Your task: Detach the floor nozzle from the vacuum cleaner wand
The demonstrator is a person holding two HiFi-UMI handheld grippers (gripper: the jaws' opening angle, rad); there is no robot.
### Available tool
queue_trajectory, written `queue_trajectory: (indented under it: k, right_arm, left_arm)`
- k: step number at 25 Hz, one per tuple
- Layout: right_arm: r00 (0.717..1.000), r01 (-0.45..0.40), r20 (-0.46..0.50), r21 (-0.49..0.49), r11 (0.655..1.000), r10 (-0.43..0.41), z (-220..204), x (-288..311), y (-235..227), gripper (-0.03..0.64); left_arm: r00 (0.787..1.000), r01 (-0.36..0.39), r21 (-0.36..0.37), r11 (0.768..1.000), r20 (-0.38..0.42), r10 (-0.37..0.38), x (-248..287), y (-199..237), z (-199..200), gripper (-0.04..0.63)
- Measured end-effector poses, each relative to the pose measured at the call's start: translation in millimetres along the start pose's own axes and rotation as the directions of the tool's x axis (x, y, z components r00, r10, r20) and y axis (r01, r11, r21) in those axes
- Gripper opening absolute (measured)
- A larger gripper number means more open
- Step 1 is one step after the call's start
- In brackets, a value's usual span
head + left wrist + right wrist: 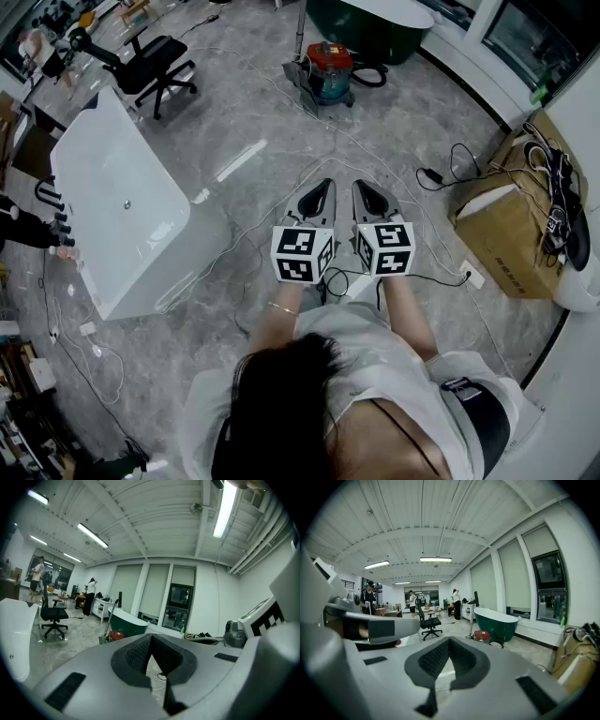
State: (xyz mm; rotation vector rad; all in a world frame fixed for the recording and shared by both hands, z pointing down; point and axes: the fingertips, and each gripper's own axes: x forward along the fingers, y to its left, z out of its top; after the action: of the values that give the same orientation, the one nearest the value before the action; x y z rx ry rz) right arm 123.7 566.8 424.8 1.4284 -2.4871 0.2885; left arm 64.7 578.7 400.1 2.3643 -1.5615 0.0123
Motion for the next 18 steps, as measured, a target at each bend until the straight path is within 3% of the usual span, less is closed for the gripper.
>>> queue_trajectory:
  k: [18]
  right_arm:
    - [0.999, 0.031, -0.031, 0.060, 0.998, -0.029, -7, 16, 0, 0.015]
  left_arm:
    - [0.999, -0.005, -0.011, 1.000, -0.033, 0.005, 7, 21, -5, 0.003]
